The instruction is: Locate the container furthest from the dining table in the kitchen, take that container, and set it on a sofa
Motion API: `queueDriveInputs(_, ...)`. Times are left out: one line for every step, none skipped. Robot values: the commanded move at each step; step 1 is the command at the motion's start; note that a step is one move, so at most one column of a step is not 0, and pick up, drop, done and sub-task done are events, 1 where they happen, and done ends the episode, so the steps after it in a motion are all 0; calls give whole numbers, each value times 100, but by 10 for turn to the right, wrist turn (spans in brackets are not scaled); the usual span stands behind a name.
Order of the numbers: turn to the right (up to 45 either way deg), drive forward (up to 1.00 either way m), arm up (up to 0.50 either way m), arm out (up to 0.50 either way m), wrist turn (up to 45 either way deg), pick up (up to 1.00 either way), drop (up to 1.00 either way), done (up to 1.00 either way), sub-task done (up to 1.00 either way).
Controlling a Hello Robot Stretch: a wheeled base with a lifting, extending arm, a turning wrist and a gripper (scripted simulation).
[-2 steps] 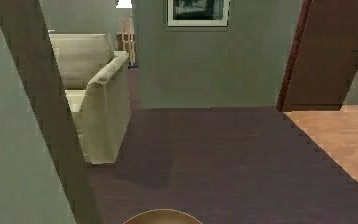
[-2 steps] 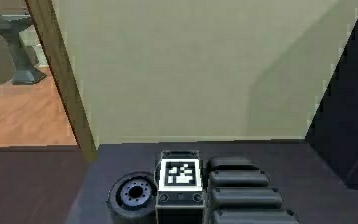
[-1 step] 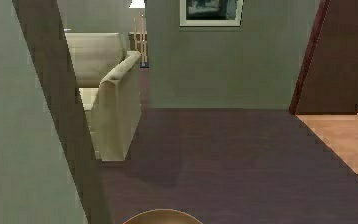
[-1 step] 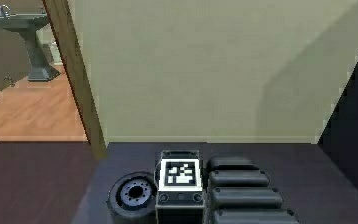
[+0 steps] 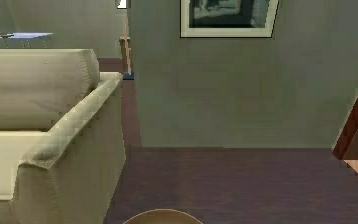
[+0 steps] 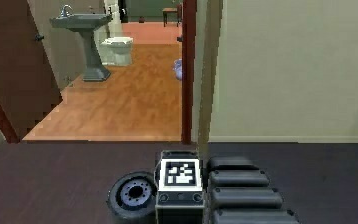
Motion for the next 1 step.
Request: queueDriveInputs(-60,0,0,0,0,0,0,0,0)
